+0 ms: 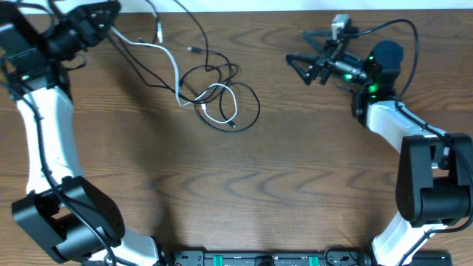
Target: Untangle cables
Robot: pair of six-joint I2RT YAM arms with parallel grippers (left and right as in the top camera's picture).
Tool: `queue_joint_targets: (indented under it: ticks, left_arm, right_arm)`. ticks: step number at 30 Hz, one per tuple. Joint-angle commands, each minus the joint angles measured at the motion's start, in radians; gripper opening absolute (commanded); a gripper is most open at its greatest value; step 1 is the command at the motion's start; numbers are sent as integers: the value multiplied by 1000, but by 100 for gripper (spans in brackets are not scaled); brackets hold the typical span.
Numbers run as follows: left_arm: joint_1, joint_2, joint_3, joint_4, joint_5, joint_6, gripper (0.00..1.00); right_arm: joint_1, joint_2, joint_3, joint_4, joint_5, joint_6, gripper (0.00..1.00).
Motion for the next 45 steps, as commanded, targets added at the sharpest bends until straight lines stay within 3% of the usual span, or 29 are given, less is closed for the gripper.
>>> queue_joint_targets:
  ticks: [1, 15, 24, 27, 29, 33, 40, 44, 45]
  left_arm:
    - [-68, -13, 3, 9, 2, 21, 8]
    - [-367, -13, 4, 24, -234, 21, 8]
    - [-493, -13, 4, 69, -339, 21, 8]
    - [-520, -13, 4, 107, -338, 20, 8]
    - [-531, -13, 4, 114, -339, 20, 8]
    - [-546, -13, 4, 114, -339, 19, 8]
    - [-569, -13, 4, 114, -335, 16, 8]
    - [-575, -13, 4, 119, -335, 7, 8]
    - [-575, -13, 4, 124, -335, -8, 8]
  right_arm:
    - [57, -11, 6, 2, 22, -104, 99]
    - [242, -10, 6, -61, 330, -169, 99]
    - [281, -4, 6, -55, 366, -169, 99]
    - [281, 3, 6, -58, 417, -163, 88]
    - [281, 3, 6, -63, 423, -161, 70]
    - [281, 3, 6, -66, 436, -161, 56]
    - [301, 3, 6, -139, 578, -161, 53]
    - [304, 3, 6, -140, 592, -162, 33]
    - [304, 3, 6, -142, 592, -161, 20]
